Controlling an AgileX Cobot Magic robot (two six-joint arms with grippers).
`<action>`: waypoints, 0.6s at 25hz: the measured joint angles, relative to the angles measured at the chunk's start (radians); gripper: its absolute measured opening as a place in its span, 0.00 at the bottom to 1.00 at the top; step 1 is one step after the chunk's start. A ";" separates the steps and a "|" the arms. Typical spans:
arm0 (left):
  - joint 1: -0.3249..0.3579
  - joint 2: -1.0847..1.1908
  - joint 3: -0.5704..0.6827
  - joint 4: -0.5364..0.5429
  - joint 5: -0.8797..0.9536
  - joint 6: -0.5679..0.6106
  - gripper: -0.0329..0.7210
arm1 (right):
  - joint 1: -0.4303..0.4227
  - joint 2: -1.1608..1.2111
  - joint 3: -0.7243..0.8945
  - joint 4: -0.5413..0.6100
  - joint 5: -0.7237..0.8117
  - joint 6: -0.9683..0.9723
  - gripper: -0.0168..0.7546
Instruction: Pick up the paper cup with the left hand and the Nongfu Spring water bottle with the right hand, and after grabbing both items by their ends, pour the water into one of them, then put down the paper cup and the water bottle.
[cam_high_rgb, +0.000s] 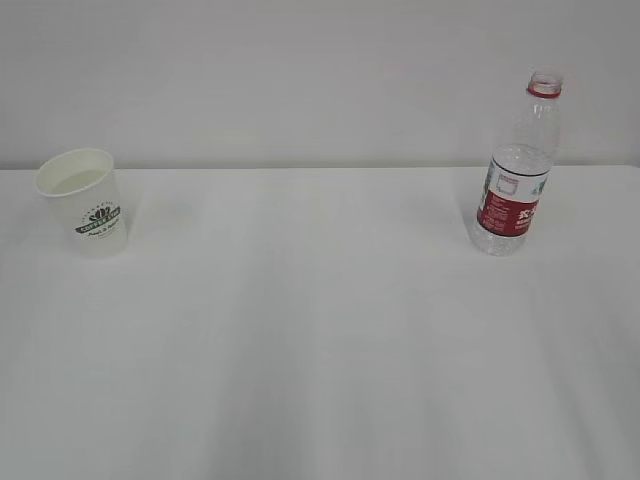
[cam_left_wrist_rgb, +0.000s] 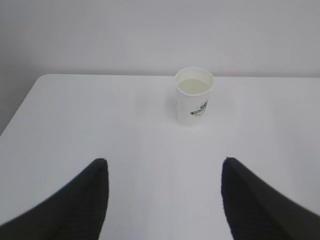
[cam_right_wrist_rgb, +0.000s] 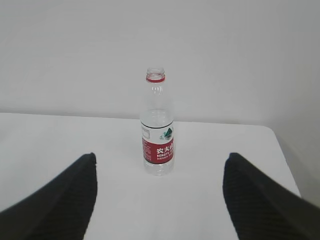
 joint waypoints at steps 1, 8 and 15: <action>0.000 0.000 0.000 -0.005 0.011 0.002 0.73 | 0.000 -0.002 -0.016 0.000 0.022 0.006 0.78; 0.000 0.000 0.000 -0.019 0.104 0.002 0.73 | 0.000 -0.008 -0.078 0.000 0.206 0.027 0.78; 0.000 0.000 0.000 -0.023 0.217 0.002 0.73 | 0.000 -0.047 -0.083 0.000 0.342 0.044 0.78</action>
